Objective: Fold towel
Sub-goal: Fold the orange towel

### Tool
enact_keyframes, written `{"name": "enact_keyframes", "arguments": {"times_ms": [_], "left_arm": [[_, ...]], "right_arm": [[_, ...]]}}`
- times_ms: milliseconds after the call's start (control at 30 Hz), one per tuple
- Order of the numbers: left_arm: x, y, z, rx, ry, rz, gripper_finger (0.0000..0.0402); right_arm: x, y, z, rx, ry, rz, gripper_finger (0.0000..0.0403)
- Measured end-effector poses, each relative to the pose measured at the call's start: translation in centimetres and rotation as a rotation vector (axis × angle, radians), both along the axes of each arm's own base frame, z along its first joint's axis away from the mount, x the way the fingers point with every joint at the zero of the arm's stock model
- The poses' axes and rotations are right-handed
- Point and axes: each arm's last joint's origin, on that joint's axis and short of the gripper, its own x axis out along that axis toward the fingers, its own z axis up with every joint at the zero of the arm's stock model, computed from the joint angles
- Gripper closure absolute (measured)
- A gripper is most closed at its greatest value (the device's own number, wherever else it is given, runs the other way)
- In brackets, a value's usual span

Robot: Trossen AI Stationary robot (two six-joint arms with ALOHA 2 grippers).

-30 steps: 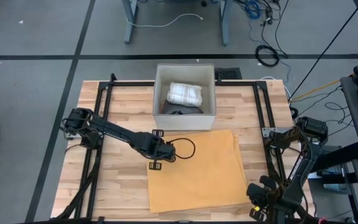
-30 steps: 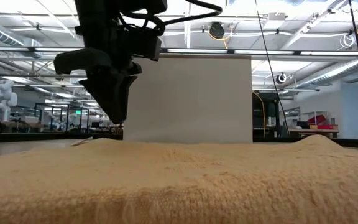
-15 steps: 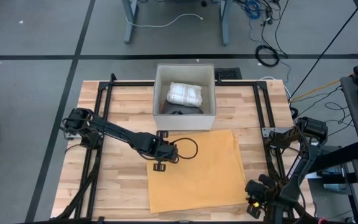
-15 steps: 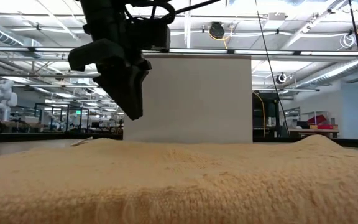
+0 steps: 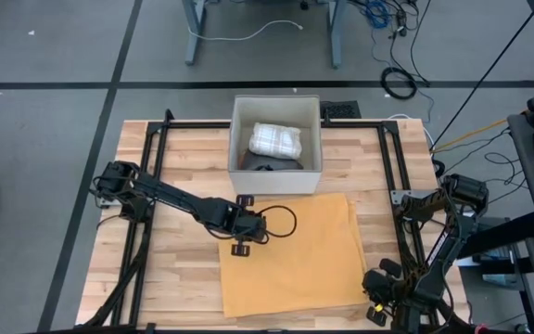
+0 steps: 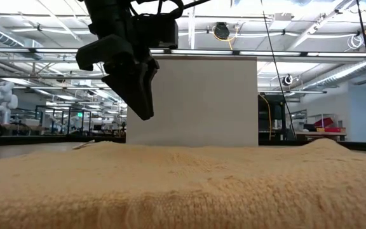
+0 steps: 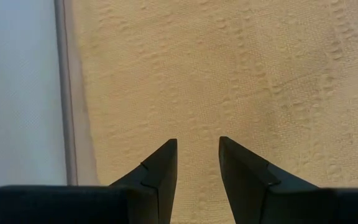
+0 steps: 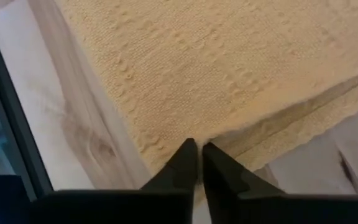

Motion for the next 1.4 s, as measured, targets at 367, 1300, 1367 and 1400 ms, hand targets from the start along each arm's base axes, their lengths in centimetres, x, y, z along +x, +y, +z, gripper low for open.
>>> {"name": "enact_keyframes", "arguments": {"times_ms": [367,1300,1367,1400], "left_arm": [[0.0,0.0,0.0,0.000,0.001,0.001,0.0277],[1.9,-0.4,-5.5,0.052,0.099,-0.050,0.0277],[1.9,-0.5,-5.2,0.065,0.095,-0.051,0.0277],[2.0,-0.6,-5.1,0.075,0.090,-0.051,0.0277]], "right_arm": [[-0.7,1.8,1.6,0.056,-0.019,0.062,0.0400],[-1.6,2.4,2.1,0.095,0.009,0.041,0.0243],[-1.6,2.4,2.1,0.096,0.013,0.039,0.0235],[-1.6,2.4,2.1,0.097,0.015,0.040,0.0233]]}}
